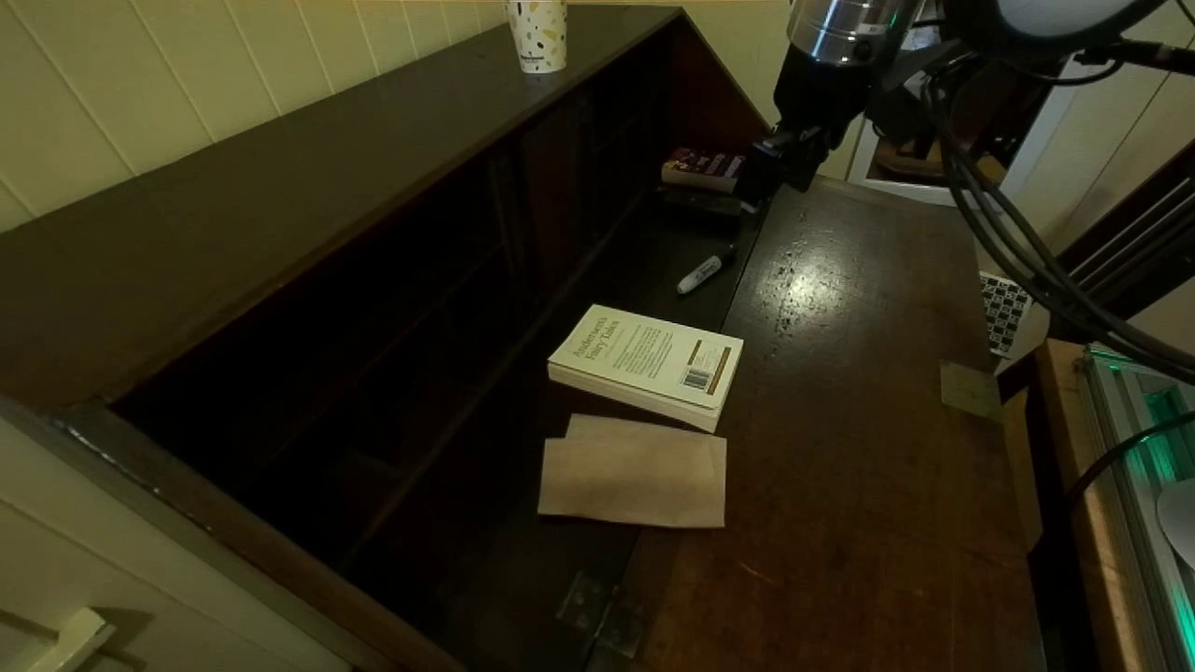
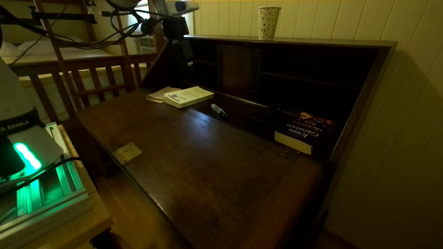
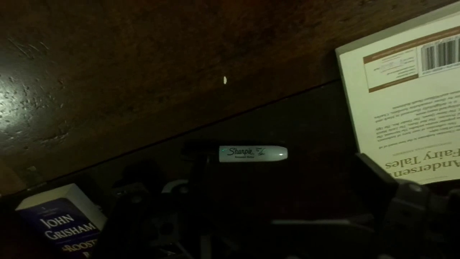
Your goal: Put the marker inside the coffee cup then place the cup on the countertop.
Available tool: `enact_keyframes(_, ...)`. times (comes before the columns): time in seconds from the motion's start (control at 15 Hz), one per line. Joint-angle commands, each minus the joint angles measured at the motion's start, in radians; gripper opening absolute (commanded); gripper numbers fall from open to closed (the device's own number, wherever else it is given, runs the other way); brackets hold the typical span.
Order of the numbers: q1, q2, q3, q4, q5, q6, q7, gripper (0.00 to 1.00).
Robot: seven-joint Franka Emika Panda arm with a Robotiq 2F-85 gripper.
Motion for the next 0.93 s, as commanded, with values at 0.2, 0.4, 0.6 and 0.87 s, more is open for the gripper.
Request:
enact_keyframes(0.2,-0.047,0.136,0.005,0.08,-0.124,-0.011,0.375,1.0)
enact_keyframes(0.4,-0.028,0.208,-0.027,0.11,-0.131,0.045,0.449,1.0)
enact_keyframes(0.6,-0.005,0.288,-0.067,0.15,-0.102,0.1,0.456,1.0)
enact_keyframes(0.87,0.034,0.376,-0.115,0.207,-0.07,0.131,0.449,1.0)
